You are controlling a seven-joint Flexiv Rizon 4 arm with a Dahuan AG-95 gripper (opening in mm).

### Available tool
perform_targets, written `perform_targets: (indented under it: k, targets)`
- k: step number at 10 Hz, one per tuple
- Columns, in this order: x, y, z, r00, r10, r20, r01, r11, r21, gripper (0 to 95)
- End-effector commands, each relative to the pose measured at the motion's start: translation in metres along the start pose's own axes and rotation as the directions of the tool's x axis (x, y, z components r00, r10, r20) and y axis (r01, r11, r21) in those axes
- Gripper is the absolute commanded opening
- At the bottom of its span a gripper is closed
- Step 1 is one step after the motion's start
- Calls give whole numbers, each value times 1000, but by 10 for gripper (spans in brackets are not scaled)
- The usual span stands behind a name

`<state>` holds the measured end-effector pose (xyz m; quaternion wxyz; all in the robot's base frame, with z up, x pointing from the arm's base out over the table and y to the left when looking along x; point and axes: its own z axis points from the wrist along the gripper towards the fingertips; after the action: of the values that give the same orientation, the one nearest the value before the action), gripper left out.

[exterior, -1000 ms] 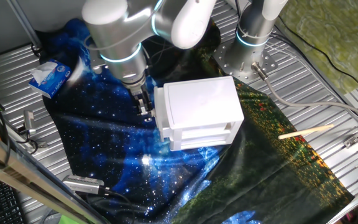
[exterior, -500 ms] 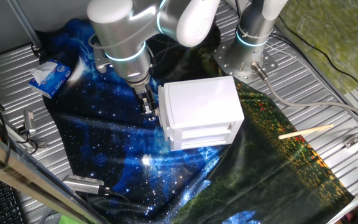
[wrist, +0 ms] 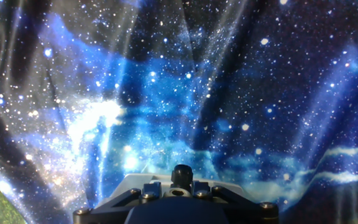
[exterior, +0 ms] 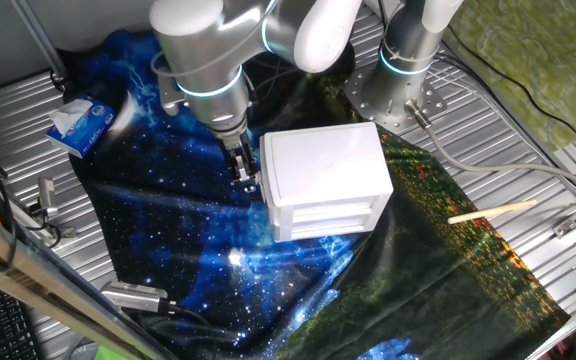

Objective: Grasp the handle and close the drawer

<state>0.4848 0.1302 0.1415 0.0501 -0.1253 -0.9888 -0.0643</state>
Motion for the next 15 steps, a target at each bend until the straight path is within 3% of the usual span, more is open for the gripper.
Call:
perform_targets:
  k: [1, 15]
  targets:
    - [4, -1, 1, 1000, -1, 3, 1, 1000, 0, 0]
    - [9, 3, 1, 1000, -1, 2, 1, 1000, -1, 0]
